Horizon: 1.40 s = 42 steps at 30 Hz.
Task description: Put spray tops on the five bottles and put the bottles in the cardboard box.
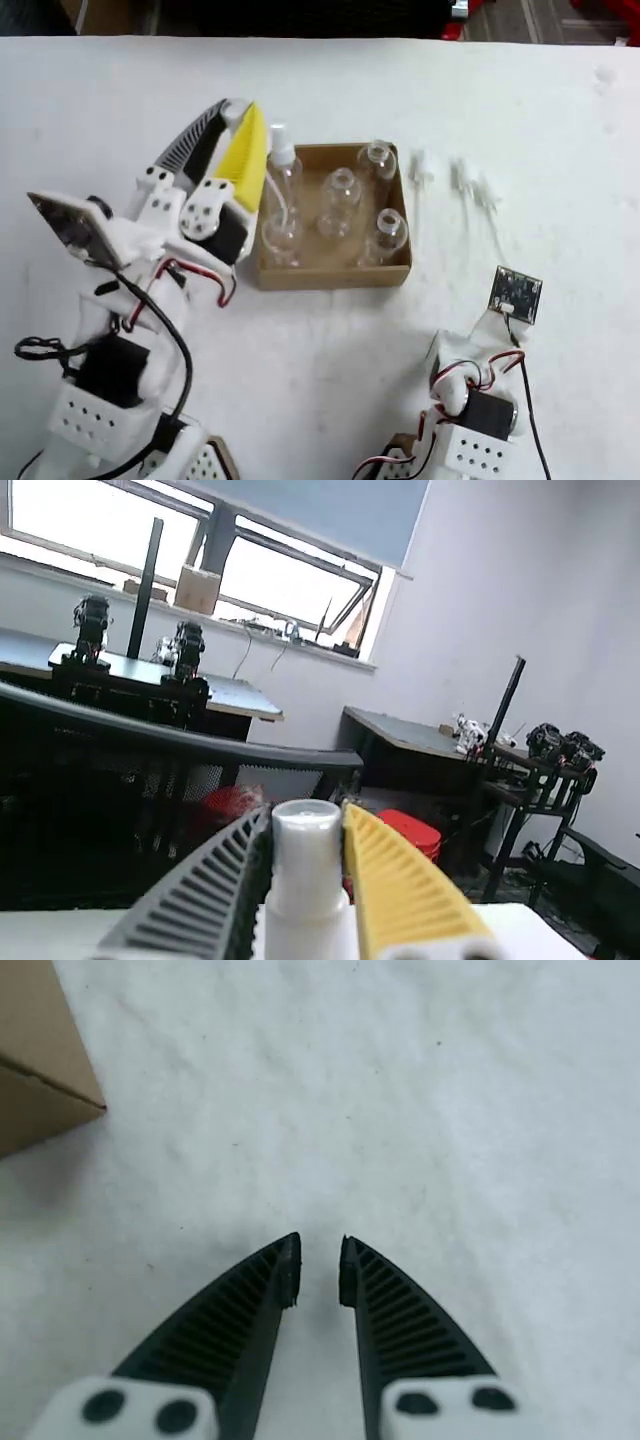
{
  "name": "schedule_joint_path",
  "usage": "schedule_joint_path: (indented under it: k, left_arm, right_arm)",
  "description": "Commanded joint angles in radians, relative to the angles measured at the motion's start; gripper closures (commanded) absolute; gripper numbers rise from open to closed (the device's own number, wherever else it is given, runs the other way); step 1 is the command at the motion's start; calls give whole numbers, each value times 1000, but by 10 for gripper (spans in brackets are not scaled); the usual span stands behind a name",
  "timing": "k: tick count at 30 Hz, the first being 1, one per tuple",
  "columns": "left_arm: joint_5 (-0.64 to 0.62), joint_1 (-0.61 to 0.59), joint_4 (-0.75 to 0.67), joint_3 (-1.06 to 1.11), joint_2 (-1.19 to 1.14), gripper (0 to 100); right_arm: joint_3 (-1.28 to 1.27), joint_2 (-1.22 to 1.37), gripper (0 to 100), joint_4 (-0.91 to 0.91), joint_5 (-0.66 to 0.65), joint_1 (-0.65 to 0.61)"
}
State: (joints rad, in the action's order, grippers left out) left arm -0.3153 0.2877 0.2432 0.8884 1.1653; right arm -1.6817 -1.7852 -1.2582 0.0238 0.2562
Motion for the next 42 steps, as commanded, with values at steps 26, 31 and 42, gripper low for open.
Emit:
schedule_joint_path:
  k: [26, 31, 42]
  left_arm:
    - [63, 4, -292, 242, 4, 980]
    - [63, 4, -292, 258, 4, 980]
    - [138, 12, -468, 445, 4, 980]
  right_arm:
    - [-9, -5, 947, -2, 0, 7]
    - [-9, -5, 949, -2, 0, 10]
    - [-9, -5, 950, -2, 0, 8]
